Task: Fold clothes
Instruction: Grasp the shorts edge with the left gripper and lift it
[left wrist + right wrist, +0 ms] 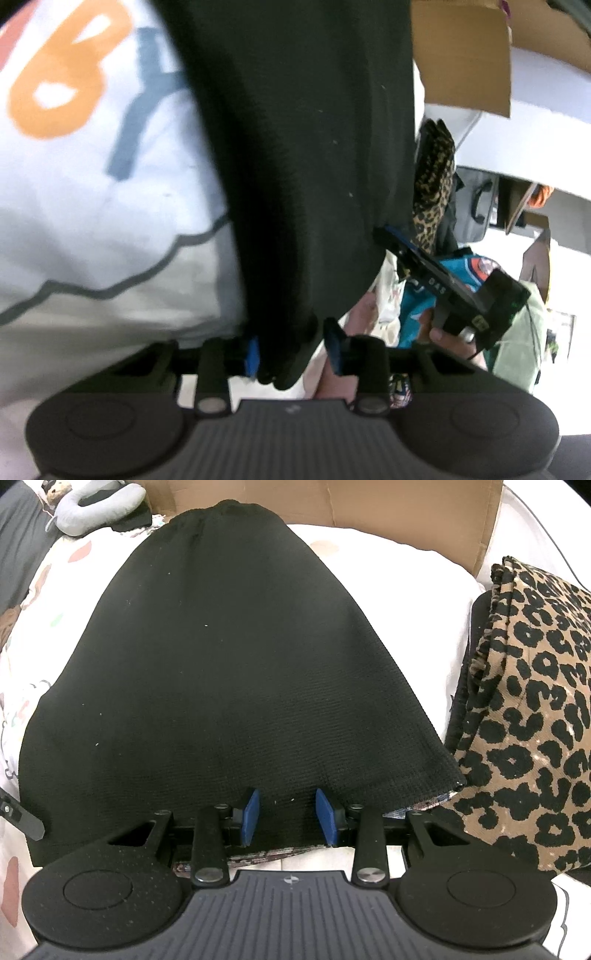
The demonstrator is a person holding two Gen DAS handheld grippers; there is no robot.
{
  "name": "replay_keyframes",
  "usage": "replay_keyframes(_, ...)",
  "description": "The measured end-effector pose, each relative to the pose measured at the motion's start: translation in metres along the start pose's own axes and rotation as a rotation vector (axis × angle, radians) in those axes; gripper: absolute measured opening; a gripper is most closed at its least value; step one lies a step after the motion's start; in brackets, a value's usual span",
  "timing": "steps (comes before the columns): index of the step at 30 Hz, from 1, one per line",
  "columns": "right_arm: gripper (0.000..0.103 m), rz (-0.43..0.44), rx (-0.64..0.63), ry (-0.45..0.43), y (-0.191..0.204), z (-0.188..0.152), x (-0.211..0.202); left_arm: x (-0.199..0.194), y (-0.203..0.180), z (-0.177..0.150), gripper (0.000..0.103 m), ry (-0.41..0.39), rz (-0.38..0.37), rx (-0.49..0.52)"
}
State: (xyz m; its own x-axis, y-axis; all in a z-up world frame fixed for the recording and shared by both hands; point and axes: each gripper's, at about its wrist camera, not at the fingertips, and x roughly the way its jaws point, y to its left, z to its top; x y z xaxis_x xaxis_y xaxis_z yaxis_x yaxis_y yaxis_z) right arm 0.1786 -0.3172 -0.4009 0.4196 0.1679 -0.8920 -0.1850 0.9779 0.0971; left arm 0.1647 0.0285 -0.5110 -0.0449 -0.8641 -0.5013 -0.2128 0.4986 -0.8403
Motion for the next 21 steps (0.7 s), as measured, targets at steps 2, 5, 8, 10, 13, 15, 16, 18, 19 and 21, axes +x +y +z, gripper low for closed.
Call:
replay_keyframes(2,0.041,0.003,0.002,-0.003,0.0,-0.001,0.0,-0.001,0.0,0.002,0.035,-0.009,-0.01,0.002)
replay_keyframes(5,0.041,0.007,0.004,-0.006,0.0,-0.003,0.0,0.0,-0.002,0.003,0.035,-0.021,-0.028,0.01)
replay_keyframes(8,0.041,0.011,0.003,-0.009,-0.001,-0.003,0.0,0.005,-0.007,0.004,0.035,-0.013,-0.042,0.032)
replay_keyframes(10,0.041,0.015,0.006,-0.011,-0.003,-0.003,0.0,0.006,-0.008,0.003,0.035,-0.004,-0.041,0.038)
replay_keyframes(13,0.041,0.019,0.011,-0.014,-0.004,-0.004,0.0,0.007,-0.005,0.001,0.035,0.005,-0.042,0.027)
replay_keyframes(15,0.041,0.022,0.012,-0.015,-0.005,-0.004,0.0,0.007,-0.004,0.001,0.033,0.006,-0.04,0.019)
replay_keyframes(16,0.041,0.023,0.014,-0.015,-0.006,-0.005,0.0,0.006,-0.003,0.0,0.03,0.006,-0.037,0.015)
replay_keyframes(18,0.041,0.028,0.019,-0.015,-0.007,-0.005,0.0,0.004,0.0,0.0,0.025,0.005,-0.03,0.003)
replay_keyframes(19,0.041,0.029,0.022,-0.015,-0.008,-0.005,0.0,0.003,0.002,-0.001,0.019,0.007,-0.026,0.001)
replay_keyframes(21,0.041,0.032,0.029,-0.016,-0.009,-0.004,0.0,0.002,0.004,-0.001,0.013,0.019,-0.012,0.014)
